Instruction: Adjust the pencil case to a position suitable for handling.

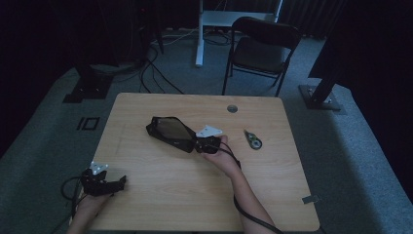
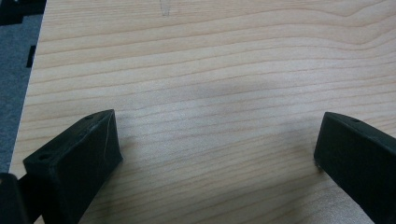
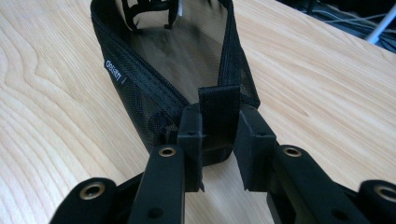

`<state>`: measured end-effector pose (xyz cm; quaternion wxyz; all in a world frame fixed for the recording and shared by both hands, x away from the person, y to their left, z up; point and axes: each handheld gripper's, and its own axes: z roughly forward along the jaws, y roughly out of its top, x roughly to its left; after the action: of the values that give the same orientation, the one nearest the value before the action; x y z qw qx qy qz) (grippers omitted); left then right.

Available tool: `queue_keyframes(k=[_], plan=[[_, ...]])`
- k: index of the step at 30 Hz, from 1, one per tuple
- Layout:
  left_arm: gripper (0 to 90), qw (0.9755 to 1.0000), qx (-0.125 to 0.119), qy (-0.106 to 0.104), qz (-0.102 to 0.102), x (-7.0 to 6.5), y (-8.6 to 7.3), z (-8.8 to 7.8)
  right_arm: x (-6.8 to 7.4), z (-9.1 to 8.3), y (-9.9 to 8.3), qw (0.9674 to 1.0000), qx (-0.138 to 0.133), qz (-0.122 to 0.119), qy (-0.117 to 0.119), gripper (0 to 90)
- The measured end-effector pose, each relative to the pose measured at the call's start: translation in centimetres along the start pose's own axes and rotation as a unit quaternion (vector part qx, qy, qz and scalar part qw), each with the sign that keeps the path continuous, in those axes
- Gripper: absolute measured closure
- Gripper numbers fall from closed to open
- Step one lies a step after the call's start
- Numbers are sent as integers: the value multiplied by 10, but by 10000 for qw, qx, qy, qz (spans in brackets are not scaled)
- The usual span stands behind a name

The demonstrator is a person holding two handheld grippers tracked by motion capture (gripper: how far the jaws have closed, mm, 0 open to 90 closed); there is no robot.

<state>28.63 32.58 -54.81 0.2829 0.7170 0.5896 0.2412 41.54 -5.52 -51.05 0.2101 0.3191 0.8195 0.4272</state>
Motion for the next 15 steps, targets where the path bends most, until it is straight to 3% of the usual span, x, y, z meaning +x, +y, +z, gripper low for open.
queue_keyframes(k=[15], plan=[[5, 10000, 0, 1, 0, 0, 0, 0, -15, -29, -23, 9993, -63, 195, -323, 735]])
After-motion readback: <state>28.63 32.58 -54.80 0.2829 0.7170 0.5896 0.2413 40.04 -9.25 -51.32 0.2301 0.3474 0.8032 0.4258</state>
